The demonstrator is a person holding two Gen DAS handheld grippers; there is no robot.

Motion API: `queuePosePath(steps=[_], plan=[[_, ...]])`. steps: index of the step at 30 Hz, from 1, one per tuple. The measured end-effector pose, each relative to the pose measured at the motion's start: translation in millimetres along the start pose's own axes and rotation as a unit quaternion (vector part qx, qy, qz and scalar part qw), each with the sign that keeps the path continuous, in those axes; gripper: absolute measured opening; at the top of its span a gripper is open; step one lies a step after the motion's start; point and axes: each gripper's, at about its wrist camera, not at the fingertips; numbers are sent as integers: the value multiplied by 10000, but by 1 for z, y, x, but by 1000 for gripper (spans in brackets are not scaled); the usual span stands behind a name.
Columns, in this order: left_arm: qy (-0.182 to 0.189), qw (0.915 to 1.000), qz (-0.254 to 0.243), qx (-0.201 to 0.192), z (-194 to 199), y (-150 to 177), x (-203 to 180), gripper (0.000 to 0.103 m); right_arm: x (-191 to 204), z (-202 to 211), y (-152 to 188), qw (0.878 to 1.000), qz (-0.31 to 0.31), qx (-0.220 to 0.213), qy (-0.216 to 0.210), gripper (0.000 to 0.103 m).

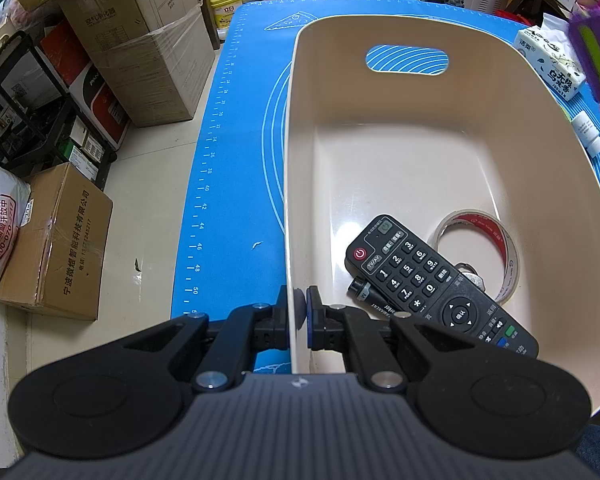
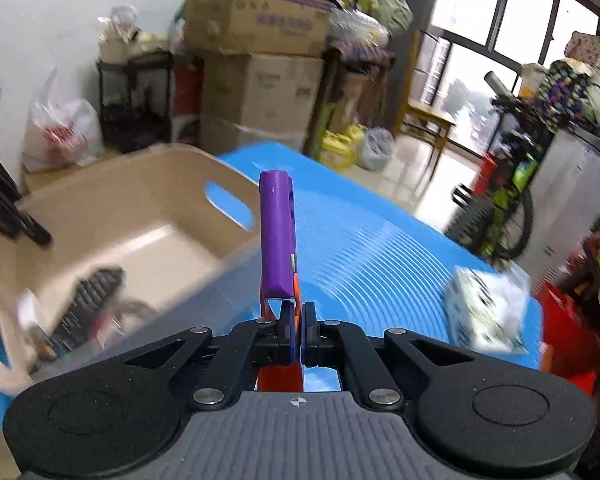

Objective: Organize rigid objects
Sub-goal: 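Carry the toy knife into the bin and release it with the right gripper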

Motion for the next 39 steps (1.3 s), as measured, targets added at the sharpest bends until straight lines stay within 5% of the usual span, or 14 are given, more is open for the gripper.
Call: queuePosePath(steps=[7, 11, 26, 32, 34, 39], plan=[[4, 10000, -10, 2, 0, 0, 0, 8, 46, -22, -25, 9983, -115, -38, -573, 14], [2, 10000, -13, -2, 0, 0, 0, 8, 70, -41, -23, 9951, -215, 353, -895, 14], [83, 10000, 5, -31, -1, 1, 1, 7, 129, -76, 12, 9797, 570, 1583, -1090, 14], [90, 10000, 14, -30, -1, 0, 1, 7, 125, -67, 6, 9796, 338, 1569, -1211, 45], [94, 10000, 17, -28, -2, -1, 1, 7, 120, -59, 0, 9813, 356, 1406, -1267, 62], [93, 10000, 13, -26, -2, -1, 1, 7, 92, -36, -19, 9852, 69, 1108, -1308, 73]])
Point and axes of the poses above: each gripper's, at about its wrist camera, not at the fingertips, and z roughly against the way its jaws point, x to its left, y to its underside, and after that the axes turned 12 degrees about -x, right-handed
